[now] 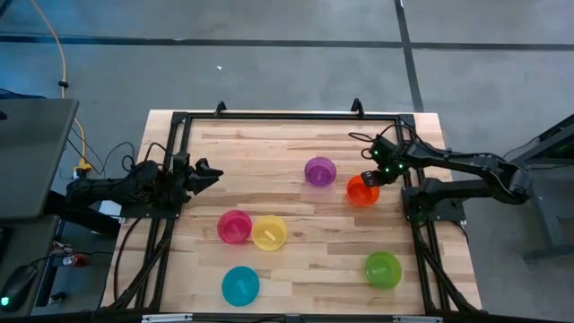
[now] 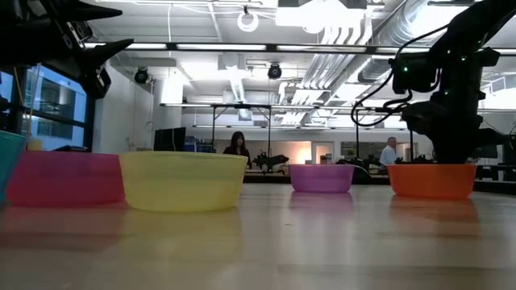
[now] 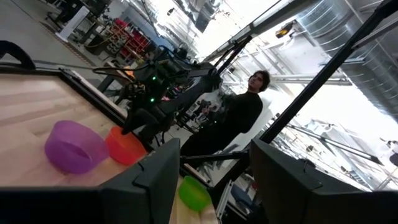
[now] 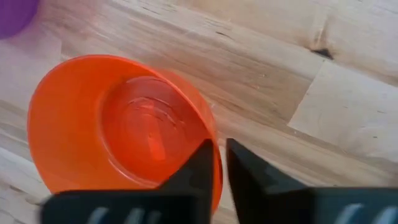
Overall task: Nest bowls inside each other
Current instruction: Stack the orange bowl on the purple bowl
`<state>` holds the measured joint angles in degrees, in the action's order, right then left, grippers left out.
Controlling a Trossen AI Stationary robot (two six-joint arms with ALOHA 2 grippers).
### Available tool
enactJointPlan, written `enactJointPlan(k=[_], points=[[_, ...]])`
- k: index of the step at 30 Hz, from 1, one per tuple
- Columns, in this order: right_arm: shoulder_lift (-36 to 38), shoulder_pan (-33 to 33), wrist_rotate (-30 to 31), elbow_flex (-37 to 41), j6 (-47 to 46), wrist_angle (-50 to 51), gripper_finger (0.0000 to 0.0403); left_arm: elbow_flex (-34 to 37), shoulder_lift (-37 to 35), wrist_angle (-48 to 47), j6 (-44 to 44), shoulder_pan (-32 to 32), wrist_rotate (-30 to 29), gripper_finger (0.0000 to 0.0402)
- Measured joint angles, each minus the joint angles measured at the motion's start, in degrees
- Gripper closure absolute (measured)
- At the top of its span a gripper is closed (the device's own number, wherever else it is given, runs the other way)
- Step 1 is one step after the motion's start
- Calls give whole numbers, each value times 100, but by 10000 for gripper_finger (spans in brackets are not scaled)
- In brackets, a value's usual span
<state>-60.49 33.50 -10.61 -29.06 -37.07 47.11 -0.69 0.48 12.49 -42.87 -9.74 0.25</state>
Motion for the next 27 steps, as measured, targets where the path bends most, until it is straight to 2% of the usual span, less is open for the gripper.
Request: enactJointPlan(k=[2, 9, 18, 22, 27], points=[[0, 0, -1, 0, 4, -33, 396, 0, -1, -103, -16, 0, 1, 218], [0, 0, -46, -125, -168, -102, 401, 0, -1, -416, -46, 0, 13, 218], [-88, 0, -24, -1188, -198, 91, 402, 0, -1, -530, 12, 0, 13, 218], [-606, 0, 35, -1926, -132, 347, 402, 0, -1, -546, 98, 0, -43, 218], [-1677, -7, 109, -3043, 277, 522, 403, 0, -1, -546, 107, 2, -90, 218]])
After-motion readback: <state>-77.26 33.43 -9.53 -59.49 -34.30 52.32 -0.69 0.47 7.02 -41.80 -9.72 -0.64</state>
